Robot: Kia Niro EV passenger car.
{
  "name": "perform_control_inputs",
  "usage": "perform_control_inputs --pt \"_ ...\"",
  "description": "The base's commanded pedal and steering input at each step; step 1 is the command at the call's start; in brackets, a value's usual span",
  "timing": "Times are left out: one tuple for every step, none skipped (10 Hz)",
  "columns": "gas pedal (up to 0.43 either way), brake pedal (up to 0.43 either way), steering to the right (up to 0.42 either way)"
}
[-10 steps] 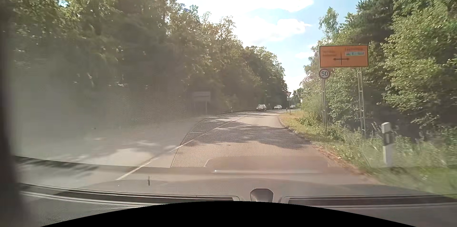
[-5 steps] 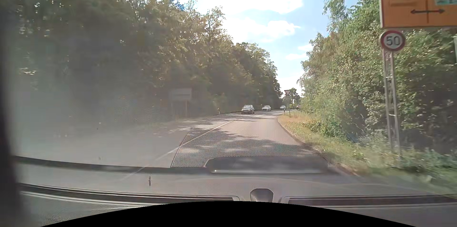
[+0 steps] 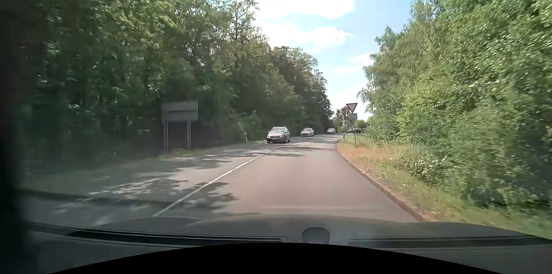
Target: Follow the waypoints while adhering to traffic rules and regulations
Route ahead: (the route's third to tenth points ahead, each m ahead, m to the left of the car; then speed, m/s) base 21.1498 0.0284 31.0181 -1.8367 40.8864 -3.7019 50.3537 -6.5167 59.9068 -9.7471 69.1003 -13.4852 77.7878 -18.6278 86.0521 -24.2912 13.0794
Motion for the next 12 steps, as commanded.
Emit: perform_control_inputs --pt "0.228 0.006 0.032" --pt "0.228 0.000 0.032" --pt "0.228 0.006 0.032" --pt "0.228 0.006 0.032" --pt "0.169 0.006 0.032" --pt "0.000 0.006 0.033" --pt "0.000 0.006 0.036" --pt "0.000 0.006 0.038" --pt "0.000 0.006 0.038" --pt "0.000 0.006 0.039" --pt "0.000 0.006 0.038" --pt "0.000 0.006 0.037"
